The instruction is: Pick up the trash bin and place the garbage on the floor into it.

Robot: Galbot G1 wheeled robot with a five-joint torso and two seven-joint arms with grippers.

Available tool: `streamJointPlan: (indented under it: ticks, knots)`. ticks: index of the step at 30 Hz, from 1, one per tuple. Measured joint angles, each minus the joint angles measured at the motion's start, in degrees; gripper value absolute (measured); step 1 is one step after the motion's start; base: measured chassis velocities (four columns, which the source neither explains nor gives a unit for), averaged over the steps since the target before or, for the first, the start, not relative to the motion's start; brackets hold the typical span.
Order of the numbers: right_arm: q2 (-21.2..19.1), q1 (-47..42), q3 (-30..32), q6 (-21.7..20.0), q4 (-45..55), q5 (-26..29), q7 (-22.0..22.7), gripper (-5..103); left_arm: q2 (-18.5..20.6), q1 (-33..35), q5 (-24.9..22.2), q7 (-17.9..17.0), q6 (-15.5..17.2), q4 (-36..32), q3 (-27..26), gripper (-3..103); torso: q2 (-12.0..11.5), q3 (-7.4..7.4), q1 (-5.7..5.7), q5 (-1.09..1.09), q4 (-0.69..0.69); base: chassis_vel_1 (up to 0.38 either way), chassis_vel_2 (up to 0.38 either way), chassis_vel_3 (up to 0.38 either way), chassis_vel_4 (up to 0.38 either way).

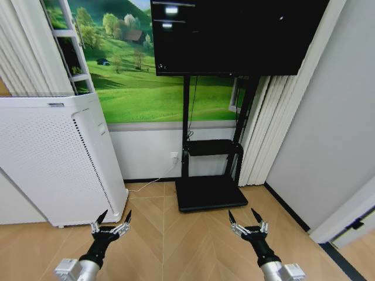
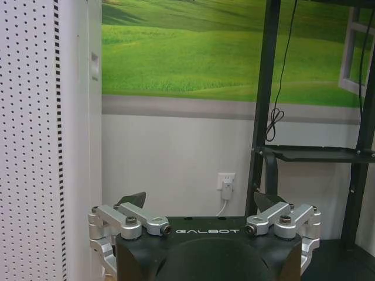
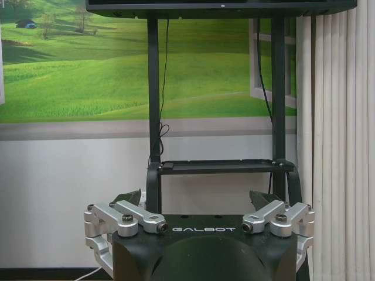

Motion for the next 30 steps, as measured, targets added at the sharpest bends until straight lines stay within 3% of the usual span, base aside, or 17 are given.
streamJointPlan:
  ticks: [30]
  knots:
    - [0.0, 0.0, 0.0, 0.0, 0.0, 0.0, 0.0, 100, 0.0, 0.0, 0.0, 0.0, 0.0, 0.0, 0.0, 100, 7.1, 4.23, 2.84, 0.0, -0.01, 0.019, 0.021, -0.023, -0.022]
